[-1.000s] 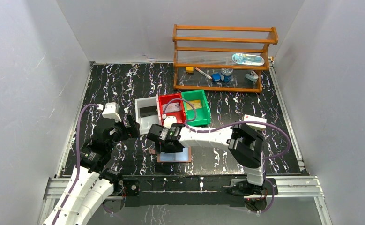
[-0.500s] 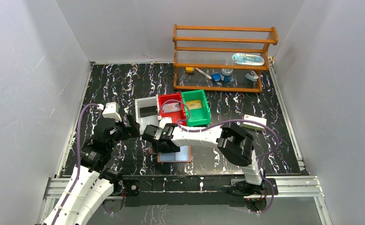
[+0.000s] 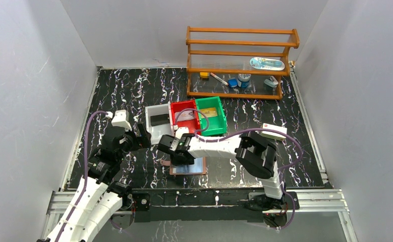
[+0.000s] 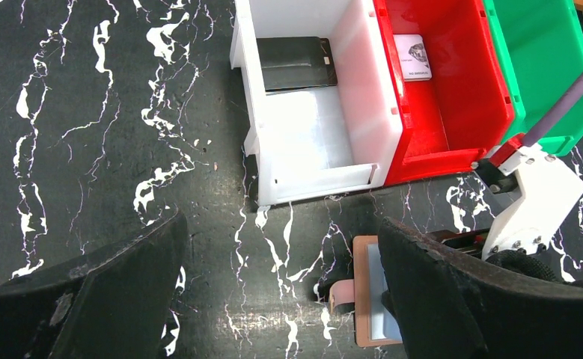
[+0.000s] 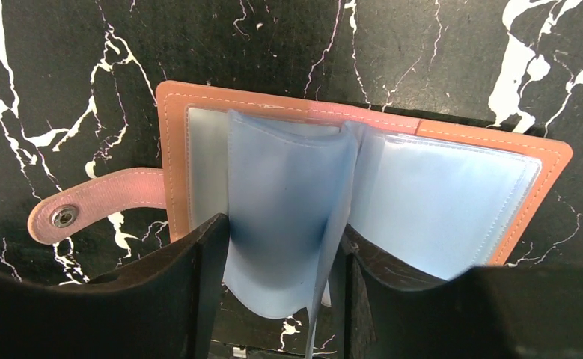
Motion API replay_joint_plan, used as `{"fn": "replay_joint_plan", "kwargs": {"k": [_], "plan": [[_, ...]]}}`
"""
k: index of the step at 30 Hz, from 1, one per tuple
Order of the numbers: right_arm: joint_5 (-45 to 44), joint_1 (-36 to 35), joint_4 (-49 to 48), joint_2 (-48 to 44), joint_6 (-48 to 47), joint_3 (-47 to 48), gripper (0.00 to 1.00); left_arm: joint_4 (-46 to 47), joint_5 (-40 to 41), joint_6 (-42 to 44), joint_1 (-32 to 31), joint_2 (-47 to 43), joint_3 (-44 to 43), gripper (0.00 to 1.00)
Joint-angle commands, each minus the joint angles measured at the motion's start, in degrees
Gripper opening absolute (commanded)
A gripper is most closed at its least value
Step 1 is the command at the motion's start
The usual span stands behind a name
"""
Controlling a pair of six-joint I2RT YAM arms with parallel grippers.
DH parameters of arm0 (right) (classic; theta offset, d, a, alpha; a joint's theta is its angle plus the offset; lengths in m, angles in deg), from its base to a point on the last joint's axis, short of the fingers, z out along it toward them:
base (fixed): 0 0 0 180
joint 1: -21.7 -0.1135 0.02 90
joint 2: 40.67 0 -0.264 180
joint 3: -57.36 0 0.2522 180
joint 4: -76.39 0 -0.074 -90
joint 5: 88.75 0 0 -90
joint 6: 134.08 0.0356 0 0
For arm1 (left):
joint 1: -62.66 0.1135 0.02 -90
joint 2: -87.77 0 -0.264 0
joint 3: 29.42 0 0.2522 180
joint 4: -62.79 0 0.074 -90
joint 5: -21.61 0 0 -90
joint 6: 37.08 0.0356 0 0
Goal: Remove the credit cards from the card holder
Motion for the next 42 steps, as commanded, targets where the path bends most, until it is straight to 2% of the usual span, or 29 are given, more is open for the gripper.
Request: {"fn": "replay_joint_plan", "kwargs": {"k": [1,5,9,11,13,19,22,31,35,42], "plan": [[3.27,0.62,-3.39,-1.18,1.83,-4.33,0.56,1.28,-0.06,-0.19,0.41,0.22,0.45,0.98],[5.08,1.19,-7.85,-3.5,1.32,-7.39,0.54,1.37,-0.44,-0.16,0.39,0.47,0.48,0.98],[4.5,1.52,-7.55,-4.13,1.04,-7.41,0.48,1.45,-0.6,-0.1,0.41,0.49,0.59,0.98],[3.78,1.54,-7.14,-4.38,0.86,-7.33,0.39,1.42,-0.6,-0.1,0.38,0.42,0.57,0.98],[2.62,1.56,-5.94,-4.54,0.72,-6.6,0.37,1.46,-0.58,-0.1,0.42,0.32,0.59,0.98],[1.65,1.48,-0.92,-2.73,-0.78,-1.85,0.6,1.54,-0.83,-0.02,0.43,0.56,0.59,0.98],[1.9,1.2,-0.07,-2.19,-1.75,0.22,0.67,1.61,-0.78,-0.01,0.43,0.68,0.59,0.98],[-0.87,0.25,2.62,-6.14,-3.12,3.87,0.76,1.71,-1.22,0.15,0.39,0.83,0.59,0.98],[-4.61,0.38,3.37,-9.79,-0.44,-0.03,0.81,1.72,-2.35,0.38,0.42,0.83,0.52,0.98],[-6.74,1.51,6.66,-11.38,6.25,-6.4,0.82,1.8,-4.66,0.94,0.39,1.37,0.31,0.97]]}}
